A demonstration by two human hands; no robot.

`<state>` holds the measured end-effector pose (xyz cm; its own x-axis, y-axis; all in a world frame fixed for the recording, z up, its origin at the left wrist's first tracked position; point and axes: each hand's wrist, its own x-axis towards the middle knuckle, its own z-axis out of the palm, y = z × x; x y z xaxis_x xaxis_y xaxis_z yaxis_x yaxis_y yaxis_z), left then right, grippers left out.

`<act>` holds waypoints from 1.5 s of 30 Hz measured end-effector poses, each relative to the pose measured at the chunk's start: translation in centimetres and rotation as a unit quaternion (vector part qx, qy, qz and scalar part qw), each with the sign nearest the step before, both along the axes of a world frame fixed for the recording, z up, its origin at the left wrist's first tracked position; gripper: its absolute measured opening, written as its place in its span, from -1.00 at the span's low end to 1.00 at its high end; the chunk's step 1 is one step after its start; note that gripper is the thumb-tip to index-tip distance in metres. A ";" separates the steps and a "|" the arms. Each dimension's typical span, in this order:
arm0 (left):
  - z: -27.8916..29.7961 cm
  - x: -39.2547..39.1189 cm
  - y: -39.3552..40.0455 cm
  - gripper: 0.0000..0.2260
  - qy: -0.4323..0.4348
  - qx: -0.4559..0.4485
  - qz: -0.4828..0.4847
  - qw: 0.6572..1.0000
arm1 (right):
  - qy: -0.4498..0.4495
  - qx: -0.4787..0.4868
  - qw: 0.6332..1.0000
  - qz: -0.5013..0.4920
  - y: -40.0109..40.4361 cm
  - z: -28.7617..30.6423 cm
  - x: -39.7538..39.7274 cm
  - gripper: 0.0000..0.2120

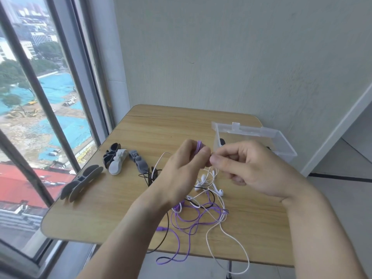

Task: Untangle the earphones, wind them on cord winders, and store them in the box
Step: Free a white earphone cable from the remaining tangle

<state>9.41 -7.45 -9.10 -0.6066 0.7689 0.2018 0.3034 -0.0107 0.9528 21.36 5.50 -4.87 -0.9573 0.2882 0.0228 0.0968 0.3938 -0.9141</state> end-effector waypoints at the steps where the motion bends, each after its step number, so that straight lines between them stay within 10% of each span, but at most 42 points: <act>1: 0.0 0.1 0.0 -0.71 0.016 -0.020 -0.010 1.000 | 0.020 -0.003 1.000 -0.018 0.1 0.1 0.1 -0.83; 5: 0.2 0.1 0.1 -0.70 0.015 -0.019 -0.013 1.000 | 0.054 0.032 0.987 -0.149 1.0 -0.2 0.3 -0.83; 8: 1.0 -0.2 0.1 -0.70 -0.158 0.048 -0.053 0.985 | 0.049 0.047 0.979 -0.194 1.6 -0.3 0.6 -0.78; 14: 1.3 -0.9 -0.1 -0.75 -0.540 0.265 -0.090 0.794 | -0.023 0.064 0.989 -0.128 1.4 -0.4 0.6 -0.65; 22: 0.9 -2.0 0.4 -0.81 -0.413 0.238 0.067 0.876 | -0.174 0.162 0.971 0.008 -0.1 -1.4 -0.2 -0.72; 29: 0.0 -0.6 0.0 -0.66 -0.063 0.001 -0.009 0.998 | 0.002 0.021 1.000 -0.003 -0.2 0.4 0.1 -0.66; 35: 0.7 -0.3 0.2 -0.64 -0.197 0.043 -0.045 0.979 | 0.047 -0.037 0.986 -0.155 0.9 0.7 1.0 -0.73; 41: 1.5 -1.3 -0.6 -0.62 -0.505 0.247 -0.135 0.816 | -0.018 0.031 0.983 -0.182 1.6 0.1 1.3 -0.61; 45: 1.9 -1.5 -0.9 -0.66 -0.505 0.279 -0.127 0.807 | -0.081 0.155 0.969 -0.172 1.3 -0.6 0.6 -0.59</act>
<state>7.94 -8.40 -7.16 -0.5151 0.8549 0.0615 -0.7038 -0.4628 0.5389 21.91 6.77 -5.49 -0.8041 0.5943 0.0155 0.4041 0.5654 -0.7191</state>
